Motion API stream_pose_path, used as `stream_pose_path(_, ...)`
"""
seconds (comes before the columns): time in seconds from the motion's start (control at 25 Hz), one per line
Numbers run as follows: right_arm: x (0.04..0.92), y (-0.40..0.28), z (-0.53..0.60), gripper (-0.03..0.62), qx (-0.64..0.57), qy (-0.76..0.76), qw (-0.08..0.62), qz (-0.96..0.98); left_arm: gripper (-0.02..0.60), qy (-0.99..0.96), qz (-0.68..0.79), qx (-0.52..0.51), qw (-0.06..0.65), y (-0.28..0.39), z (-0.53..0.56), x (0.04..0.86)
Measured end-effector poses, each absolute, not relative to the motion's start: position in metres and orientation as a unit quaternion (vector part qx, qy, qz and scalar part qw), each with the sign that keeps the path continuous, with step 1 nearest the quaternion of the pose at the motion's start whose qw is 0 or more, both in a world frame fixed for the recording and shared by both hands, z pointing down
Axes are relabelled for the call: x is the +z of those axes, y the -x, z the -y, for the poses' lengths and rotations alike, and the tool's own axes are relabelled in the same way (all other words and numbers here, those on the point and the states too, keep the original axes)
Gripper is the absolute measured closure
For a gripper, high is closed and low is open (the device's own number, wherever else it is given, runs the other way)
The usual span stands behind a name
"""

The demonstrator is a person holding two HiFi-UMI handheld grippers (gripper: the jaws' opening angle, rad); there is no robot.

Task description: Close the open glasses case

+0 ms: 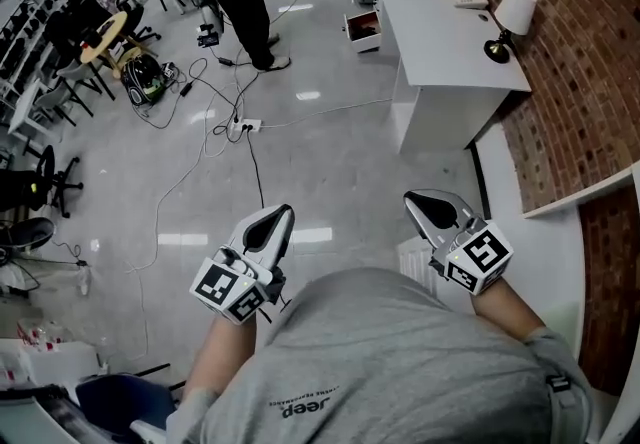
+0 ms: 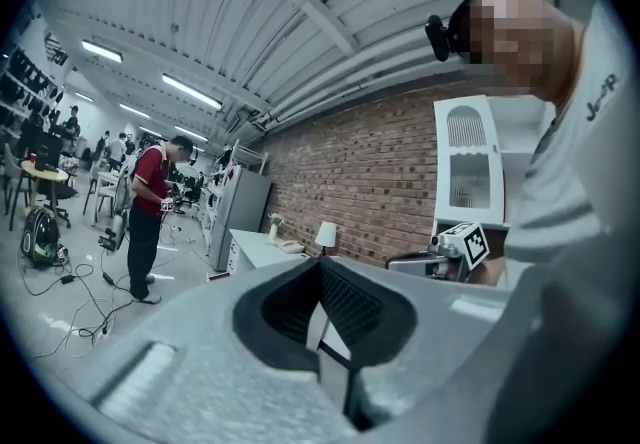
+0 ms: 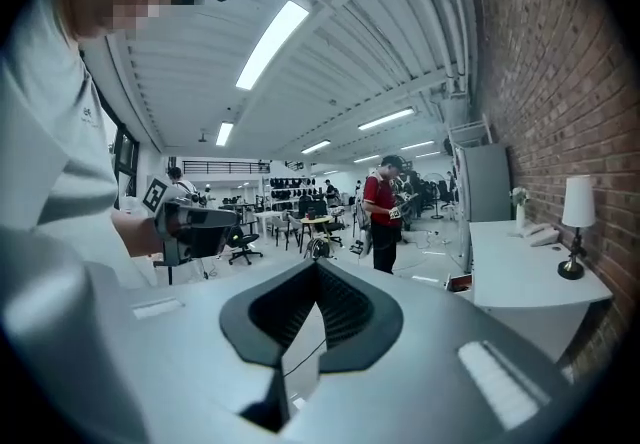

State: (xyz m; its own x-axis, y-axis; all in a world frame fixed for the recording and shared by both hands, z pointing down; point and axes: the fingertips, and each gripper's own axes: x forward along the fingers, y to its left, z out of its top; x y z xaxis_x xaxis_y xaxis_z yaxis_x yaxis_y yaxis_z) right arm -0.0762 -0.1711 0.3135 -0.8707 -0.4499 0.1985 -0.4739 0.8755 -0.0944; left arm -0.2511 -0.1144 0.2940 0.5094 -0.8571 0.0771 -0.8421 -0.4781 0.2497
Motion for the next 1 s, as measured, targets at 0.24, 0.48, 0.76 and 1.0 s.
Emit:
stream_pose_path(0.24, 0.31, 0.086, 0.196, 0.585, 0.064, -0.273, 0.087, 0.956, 0.583, -0.868, 0.478, -0.034, 0.126, 0.271, 0.132, 0.293)
stream_pose_path(0.48, 0.303, 0.098, 0.198, 0.585, 0.055, -0.29, 0.091, 0.951, 0.583, -0.881, 0.455, -0.038, 0.119, 0.285, 0.139, 0.286)
stream_pose_path(0.76, 0.301, 0.111, 0.199, 0.432, 0.061, -0.265, 0.089, 0.958, 0.494, -0.883, 0.446, -0.058, 0.135, 0.292, 0.142, 0.285)
stream_pose_path(1.0, 0.298, 0.109, 0.197, 0.349, 0.049, -0.259, 0.097, 0.96, 0.341, -0.894, 0.424, -0.043, 0.137, 0.284, 0.146, 0.286)
